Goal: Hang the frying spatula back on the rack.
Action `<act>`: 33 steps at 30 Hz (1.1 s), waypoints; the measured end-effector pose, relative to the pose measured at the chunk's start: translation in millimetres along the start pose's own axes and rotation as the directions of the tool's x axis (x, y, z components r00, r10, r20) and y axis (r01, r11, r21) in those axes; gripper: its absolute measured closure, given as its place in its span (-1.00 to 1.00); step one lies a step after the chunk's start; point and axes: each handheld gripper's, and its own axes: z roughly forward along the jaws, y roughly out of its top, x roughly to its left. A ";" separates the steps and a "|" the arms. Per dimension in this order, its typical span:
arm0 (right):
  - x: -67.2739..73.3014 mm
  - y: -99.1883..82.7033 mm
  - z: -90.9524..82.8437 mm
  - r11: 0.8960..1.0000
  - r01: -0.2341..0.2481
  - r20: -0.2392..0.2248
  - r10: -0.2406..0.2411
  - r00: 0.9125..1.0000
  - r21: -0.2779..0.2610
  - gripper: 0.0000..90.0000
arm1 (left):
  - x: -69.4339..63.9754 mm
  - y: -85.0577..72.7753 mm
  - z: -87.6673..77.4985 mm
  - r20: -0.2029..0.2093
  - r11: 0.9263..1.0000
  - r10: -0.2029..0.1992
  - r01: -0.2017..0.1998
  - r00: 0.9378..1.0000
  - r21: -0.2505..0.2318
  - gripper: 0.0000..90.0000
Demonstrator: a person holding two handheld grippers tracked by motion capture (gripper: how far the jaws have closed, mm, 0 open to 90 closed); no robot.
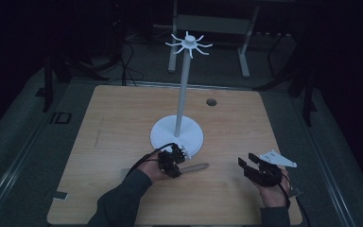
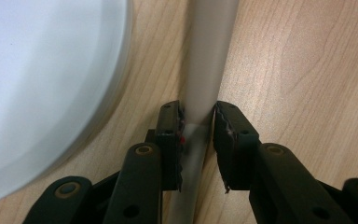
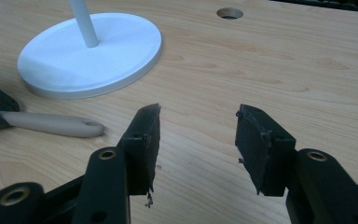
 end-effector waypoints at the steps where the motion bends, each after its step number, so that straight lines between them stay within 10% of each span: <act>1: 0.5 -0.2 0.3 1.000 0.001 0.001 -0.001 1.000 0.002 0.10 | -0.5 0.2 0.1 -0.002 1.000 0.004 -0.004 1.000 0.002 0.60; 24: 5.5 -2.9 7.0 0.999 0.029 -0.003 -0.029 1.000 0.029 0.08 | -7.8 19.6 2.8 -0.018 0.987 0.085 -0.082 0.996 0.135 0.64; 33: 4.5 -3.3 7.2 0.999 0.025 -0.003 -0.025 1.000 0.031 0.07 | -8.5 16.0 -6.6 -0.071 0.998 0.049 -0.046 0.996 0.045 0.67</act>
